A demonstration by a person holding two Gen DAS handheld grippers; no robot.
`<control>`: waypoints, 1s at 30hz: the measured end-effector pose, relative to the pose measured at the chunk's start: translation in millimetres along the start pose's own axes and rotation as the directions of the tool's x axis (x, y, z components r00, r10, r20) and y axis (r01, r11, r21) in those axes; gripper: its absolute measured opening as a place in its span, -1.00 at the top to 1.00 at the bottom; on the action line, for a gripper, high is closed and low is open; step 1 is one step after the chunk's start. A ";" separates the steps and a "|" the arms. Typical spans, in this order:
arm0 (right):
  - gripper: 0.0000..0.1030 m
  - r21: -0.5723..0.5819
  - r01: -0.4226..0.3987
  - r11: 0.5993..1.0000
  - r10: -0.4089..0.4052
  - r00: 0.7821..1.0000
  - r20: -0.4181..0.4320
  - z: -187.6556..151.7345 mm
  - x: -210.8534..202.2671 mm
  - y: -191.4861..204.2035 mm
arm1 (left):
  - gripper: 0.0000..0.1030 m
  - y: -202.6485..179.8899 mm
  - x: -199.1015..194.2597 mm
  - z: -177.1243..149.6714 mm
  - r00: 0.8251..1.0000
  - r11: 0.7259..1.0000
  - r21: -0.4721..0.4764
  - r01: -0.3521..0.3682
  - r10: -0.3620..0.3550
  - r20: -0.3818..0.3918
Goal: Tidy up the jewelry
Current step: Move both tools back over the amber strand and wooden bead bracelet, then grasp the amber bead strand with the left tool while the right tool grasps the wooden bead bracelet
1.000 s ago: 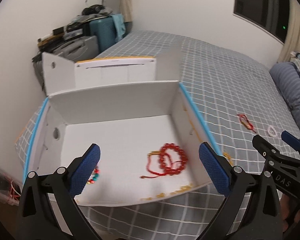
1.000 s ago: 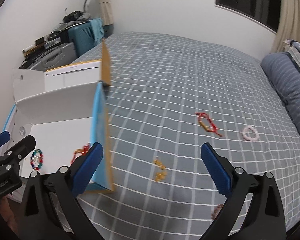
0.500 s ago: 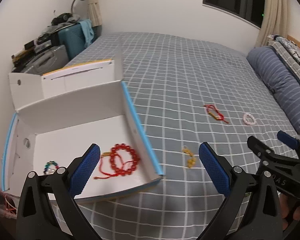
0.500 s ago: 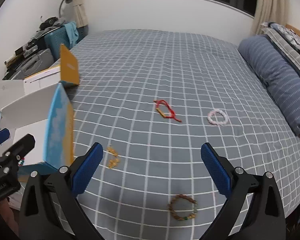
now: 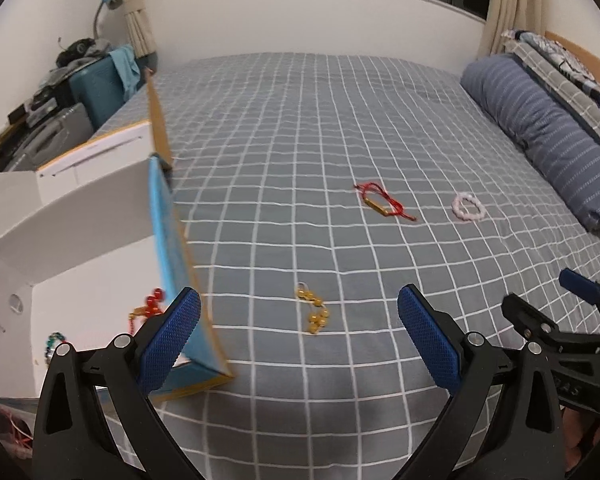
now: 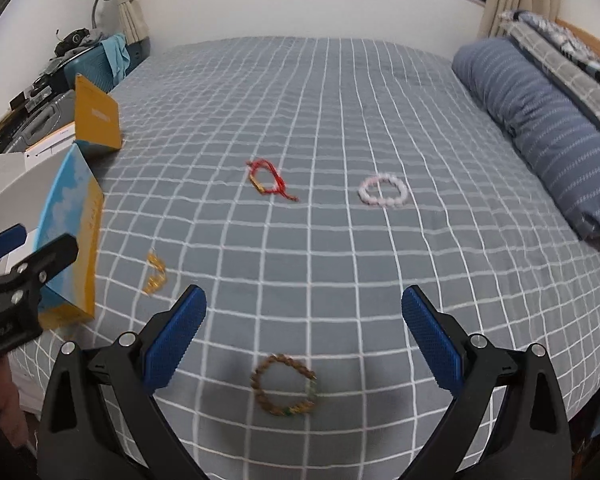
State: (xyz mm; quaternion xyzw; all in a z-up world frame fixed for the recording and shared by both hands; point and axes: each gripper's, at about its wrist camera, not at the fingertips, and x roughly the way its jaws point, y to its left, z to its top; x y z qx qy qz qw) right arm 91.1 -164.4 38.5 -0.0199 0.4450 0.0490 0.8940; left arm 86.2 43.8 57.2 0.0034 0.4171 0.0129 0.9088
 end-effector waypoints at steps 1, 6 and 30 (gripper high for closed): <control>-0.83 -0.005 0.001 1.000 -0.001 1.000 -0.011 -3.5 3.5 -3.9 | -0.89 -4.2 6.8 -0.4 1.000 1.000 0.003 0.002 -0.002 -0.010; -0.76 -0.029 -0.008 1.000 0.006 0.998 -0.059 -16.7 17.0 -12.6 | -0.89 -15.8 35.7 -4.4 0.998 1.000 0.014 0.005 -0.004 -0.055; -0.26 -0.120 -0.167 0.979 0.127 0.950 -0.286 -42.7 79.9 -13.3 | -0.89 -38.5 112.6 -18.8 0.986 0.999 0.014 0.039 -0.036 -0.160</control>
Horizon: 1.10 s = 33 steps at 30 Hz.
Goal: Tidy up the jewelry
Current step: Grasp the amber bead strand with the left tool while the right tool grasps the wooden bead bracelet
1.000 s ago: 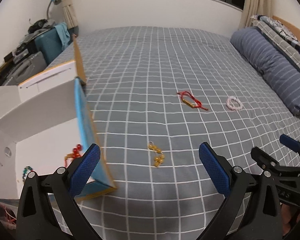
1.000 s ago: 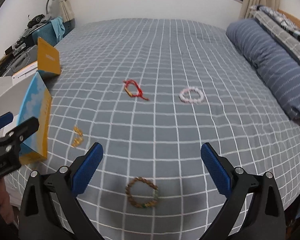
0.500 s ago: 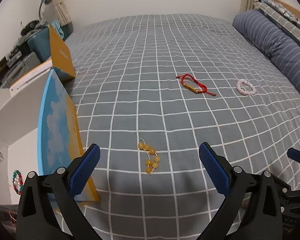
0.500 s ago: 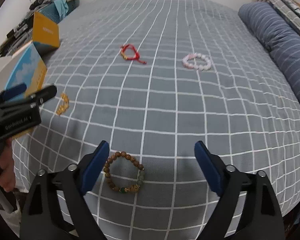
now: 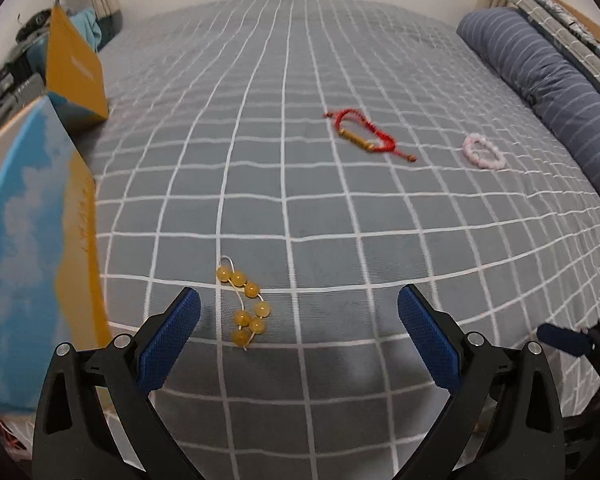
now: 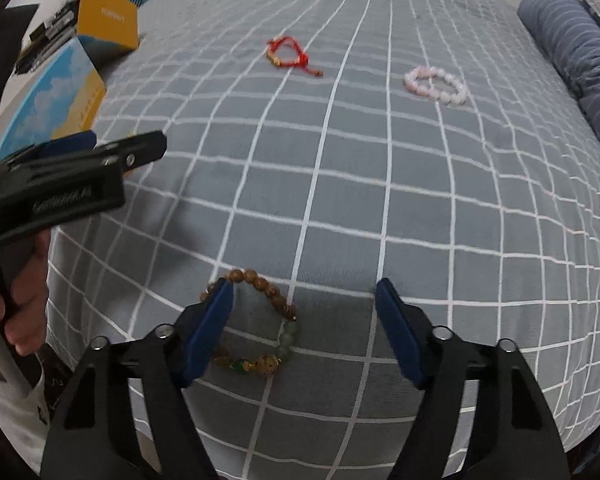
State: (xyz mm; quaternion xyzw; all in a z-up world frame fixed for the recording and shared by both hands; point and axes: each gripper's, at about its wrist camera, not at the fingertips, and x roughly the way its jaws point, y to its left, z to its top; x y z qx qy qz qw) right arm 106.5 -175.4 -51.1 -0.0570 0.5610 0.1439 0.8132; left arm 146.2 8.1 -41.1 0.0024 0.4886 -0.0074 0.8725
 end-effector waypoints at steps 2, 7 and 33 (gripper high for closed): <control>-0.15 -0.006 -0.009 1.000 0.009 1.000 -0.015 0.3 3.8 -0.6 | -0.89 1.0 8.0 0.3 1.000 1.000 0.004 -0.012 0.012 -0.010; 0.09 -0.026 -0.007 1.000 0.006 1.000 -0.030 -0.2 8.3 2.3 | -0.80 3.5 24.4 0.9 0.999 1.000 -0.004 -0.011 0.010 -0.049; 0.84 0.002 0.000 1.000 0.000 1.000 -0.031 -1.8 0.2 1.9 | 0.82 1.3 19.8 -2.8 0.994 0.999 0.005 0.044 -0.043 -0.096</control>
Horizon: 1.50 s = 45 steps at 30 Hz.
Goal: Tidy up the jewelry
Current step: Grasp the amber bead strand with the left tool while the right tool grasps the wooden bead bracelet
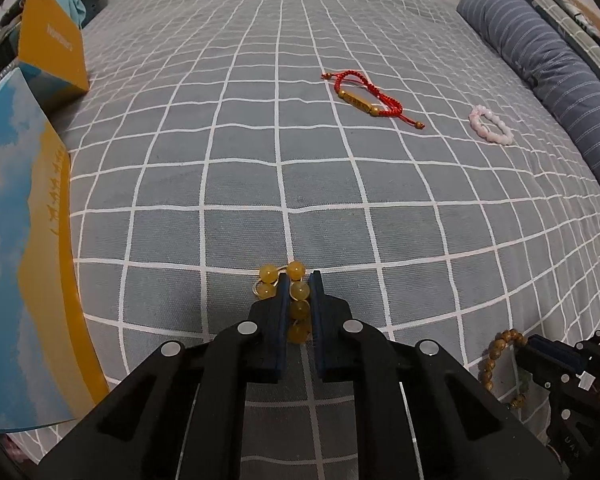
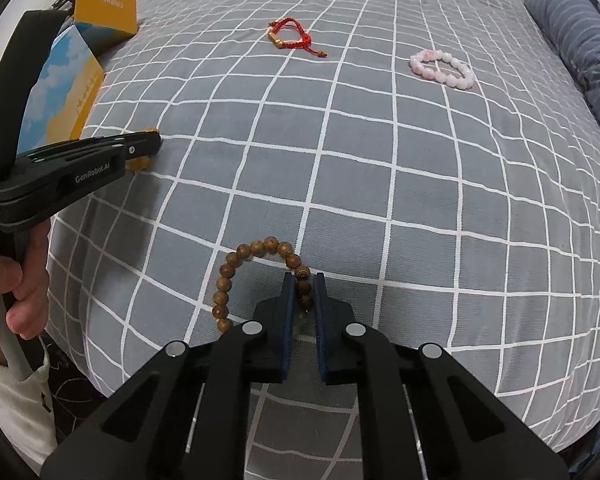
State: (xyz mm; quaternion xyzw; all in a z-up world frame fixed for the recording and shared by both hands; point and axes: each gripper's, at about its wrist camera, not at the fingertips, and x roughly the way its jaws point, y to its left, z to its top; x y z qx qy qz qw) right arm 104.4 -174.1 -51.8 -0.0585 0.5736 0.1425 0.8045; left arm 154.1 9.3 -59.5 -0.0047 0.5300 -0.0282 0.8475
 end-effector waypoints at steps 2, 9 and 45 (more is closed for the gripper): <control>0.84 0.006 0.000 1.000 0.000 1.000 0.008 0.3 -2.8 -0.9 | 0.82 0.1 -1.3 -0.7 1.000 1.000 0.000 0.000 0.000 0.003; 0.84 0.033 0.004 0.999 -0.006 0.999 0.050 1.7 -12.8 -4.1 | 0.82 0.9 -10.4 -2.5 1.000 1.000 -0.001 0.007 -0.007 0.023; 0.86 0.081 0.060 0.995 -0.064 0.997 0.043 2.3 -1.3 -11.2 | 0.82 -7.2 -47.5 -7.7 0.996 0.999 0.026 0.029 -0.031 0.085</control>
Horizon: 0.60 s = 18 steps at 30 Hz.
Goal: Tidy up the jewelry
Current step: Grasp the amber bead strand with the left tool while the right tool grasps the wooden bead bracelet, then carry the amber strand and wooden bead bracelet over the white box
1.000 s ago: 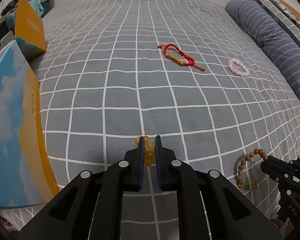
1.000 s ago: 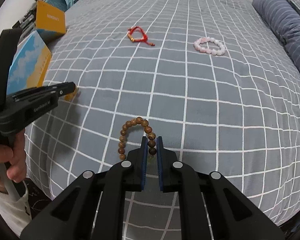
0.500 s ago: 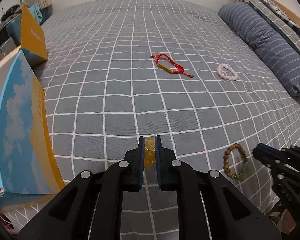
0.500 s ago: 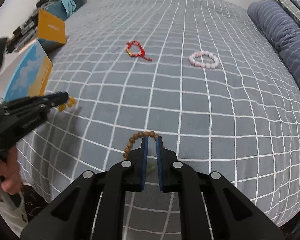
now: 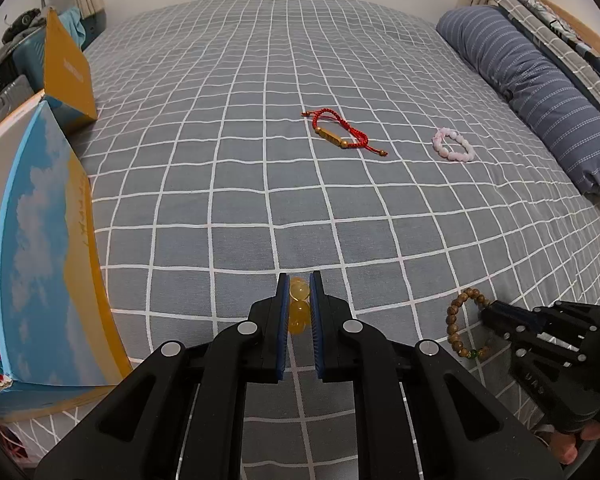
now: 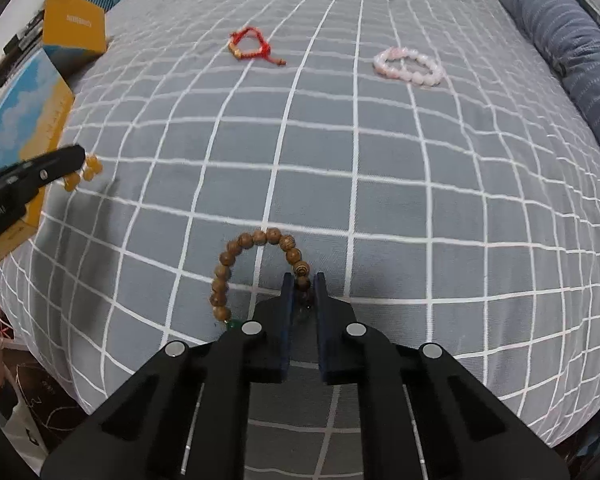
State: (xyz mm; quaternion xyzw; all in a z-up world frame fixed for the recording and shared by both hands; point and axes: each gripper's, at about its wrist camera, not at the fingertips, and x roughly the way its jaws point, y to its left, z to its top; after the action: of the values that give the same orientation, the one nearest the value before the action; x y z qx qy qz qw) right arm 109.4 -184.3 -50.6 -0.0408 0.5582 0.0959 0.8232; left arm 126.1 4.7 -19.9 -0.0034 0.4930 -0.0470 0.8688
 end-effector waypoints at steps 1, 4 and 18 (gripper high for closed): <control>0.86 0.004 -0.004 1.000 0.004 1.000 0.009 0.2 -2.2 -0.5 | 0.82 0.0 -0.2 -0.2 1.000 1.000 0.000 0.000 0.000 0.001; 0.86 0.014 -0.011 1.000 0.011 0.999 0.041 0.1 -10.7 -1.1 | 0.82 -1.2 -1.4 -0.5 1.000 1.000 0.003 0.001 -0.001 0.002; 0.86 0.040 -0.011 0.999 0.003 0.978 0.207 10.2 -48.1 2.6 | 0.82 0.9 -18.3 -1.3 1.000 1.000 0.006 0.005 -0.005 0.025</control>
State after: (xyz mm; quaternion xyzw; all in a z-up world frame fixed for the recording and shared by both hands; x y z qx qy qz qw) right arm 100.9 -185.4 -2.1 -0.0119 0.4714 0.0911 0.8771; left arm 115.8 7.2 -5.0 -0.0029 0.4818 -0.0507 0.8748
